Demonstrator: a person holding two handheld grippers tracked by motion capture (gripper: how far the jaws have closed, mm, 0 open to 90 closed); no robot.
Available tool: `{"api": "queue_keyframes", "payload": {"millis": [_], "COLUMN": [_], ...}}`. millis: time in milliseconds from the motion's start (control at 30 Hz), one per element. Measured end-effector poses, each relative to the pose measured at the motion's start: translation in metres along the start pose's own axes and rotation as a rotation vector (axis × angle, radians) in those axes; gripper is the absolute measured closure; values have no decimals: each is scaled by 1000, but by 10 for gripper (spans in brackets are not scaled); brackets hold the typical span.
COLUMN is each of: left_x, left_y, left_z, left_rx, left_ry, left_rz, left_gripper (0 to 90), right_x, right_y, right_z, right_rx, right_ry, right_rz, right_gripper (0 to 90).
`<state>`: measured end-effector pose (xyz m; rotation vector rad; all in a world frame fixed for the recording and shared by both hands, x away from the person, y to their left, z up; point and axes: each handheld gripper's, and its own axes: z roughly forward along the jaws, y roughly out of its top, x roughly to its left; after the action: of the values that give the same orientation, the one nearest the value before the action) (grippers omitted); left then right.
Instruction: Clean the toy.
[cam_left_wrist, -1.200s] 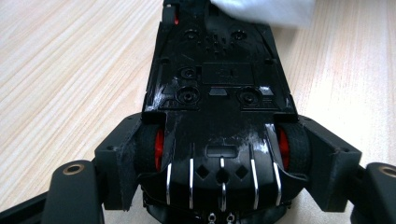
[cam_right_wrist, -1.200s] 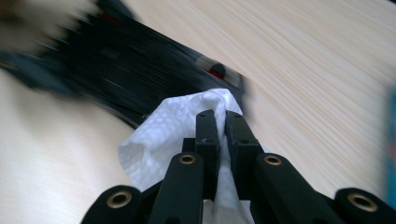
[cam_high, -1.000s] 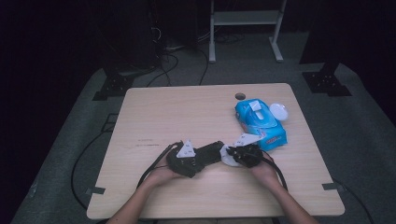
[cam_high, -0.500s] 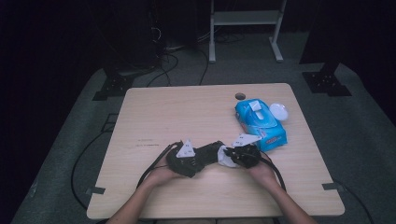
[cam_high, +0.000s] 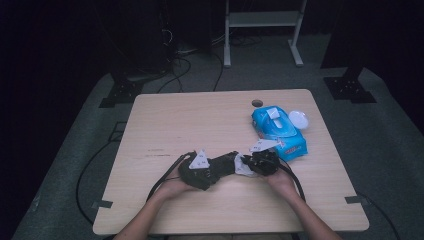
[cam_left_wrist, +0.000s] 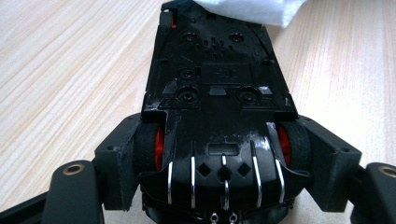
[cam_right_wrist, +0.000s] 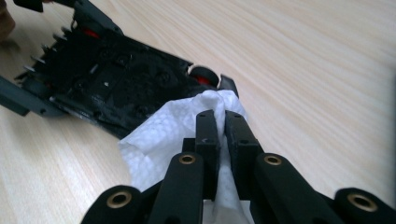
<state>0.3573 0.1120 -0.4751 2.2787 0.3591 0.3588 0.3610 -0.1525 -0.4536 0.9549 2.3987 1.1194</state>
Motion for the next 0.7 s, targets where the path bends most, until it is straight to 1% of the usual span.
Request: {"api": "queue_keyframes", "payload": {"millis": [67,100,133,200,233,300,333,367,433,467,500,533,567,600,667,700], "left_x": [0,0,0,0,-1,-1,-1,-1,-1,0,0,0,0,0,0,0], "left_y": [0,0,0,1,1,-1,-1,-1,-1,0,0,0,0,0,0,0], "left_z": [0,0,0,0,0,-1,-1,-1,-2,-2,-2,-2,-2,-2,-1,-1], "left_rx": [5,7,8,10,11,10,8,5,-2,0,0,2,2,3,3,2], "left_ry": [0,0,0,4,5,0,-1,-3,-5,-4,-5,-5,-4,-4,-4,-5], "left_rz": [9,13,17,23,25,19,15,14,10,16,17,18,18,17,17,15], "left_gripper": [248,248,248,248,248,248,248,248,248,249,248,248,248,248,248,248], "right_x": [4,7,11,21,27,32,29,26,16,10,4,-1,-4,-5,-2,3], "right_y": [7,12,17,27,31,37,37,36,32,28,25,21,19,19,22,25], "right_z": [1,3,6,15,19,26,28,27,26,24,23,21,20,19,19,20], "right_rx": [-4,-7,-13,-21,-26,-17,-17,-11,-7,4,11,16,16,14,10,1], "right_ry": [5,18,30,44,54,50,40,26,-17,-44,-59,-64,-59,-46,-43,-17], "right_rz": [-30,-41,-49,-83,-92,-110,-112,-101,-94,-81,-58,-38,-17,-8,-27,-25], "right_gripper": [844,845,844,844,844,844,844,844,844,844,844,844,844,844,844,845]}}
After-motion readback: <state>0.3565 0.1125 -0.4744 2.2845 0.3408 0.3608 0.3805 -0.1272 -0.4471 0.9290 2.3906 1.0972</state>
